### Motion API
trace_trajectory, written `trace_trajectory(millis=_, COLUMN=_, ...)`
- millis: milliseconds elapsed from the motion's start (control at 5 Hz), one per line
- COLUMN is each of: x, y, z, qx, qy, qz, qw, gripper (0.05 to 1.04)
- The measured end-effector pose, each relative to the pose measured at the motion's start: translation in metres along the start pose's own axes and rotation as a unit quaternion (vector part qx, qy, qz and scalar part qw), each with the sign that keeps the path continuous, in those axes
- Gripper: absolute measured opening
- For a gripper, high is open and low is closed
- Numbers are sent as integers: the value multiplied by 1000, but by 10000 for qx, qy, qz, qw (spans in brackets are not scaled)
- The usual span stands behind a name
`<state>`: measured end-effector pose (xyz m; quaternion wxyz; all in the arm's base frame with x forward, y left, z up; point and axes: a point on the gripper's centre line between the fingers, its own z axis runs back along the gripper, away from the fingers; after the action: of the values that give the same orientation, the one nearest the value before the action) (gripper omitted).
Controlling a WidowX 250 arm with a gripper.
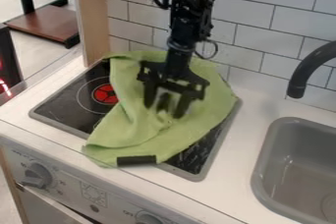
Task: Fold the cloth from bottom left to top right
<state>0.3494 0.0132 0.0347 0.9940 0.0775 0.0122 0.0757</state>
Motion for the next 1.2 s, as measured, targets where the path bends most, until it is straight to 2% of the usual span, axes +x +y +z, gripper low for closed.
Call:
trace_trajectory(millis=200, x=1, y=1, z=4, qx=-96, qy=67, qz=-15, qw=9999, gripper=1012)
trace_trajectory(millis=400, x=2, y=3, z=16, qx=-304, qy=85, qz=-17, qw=9995, gripper=1004)
trace_trajectory(millis=600, x=4, y=7, z=48, qx=-563, qy=-286, qz=-89, qw=9980, gripper=999)
trace_trajectory(millis=800, x=7, y=24, z=74, qx=-673, qy=-791, qz=-132, qw=9945, gripper=999)
trace_trajectory(millis=1200, x=7, y=24, z=75, qx=-692, qy=-805, qz=-138, qw=9943, gripper=999)
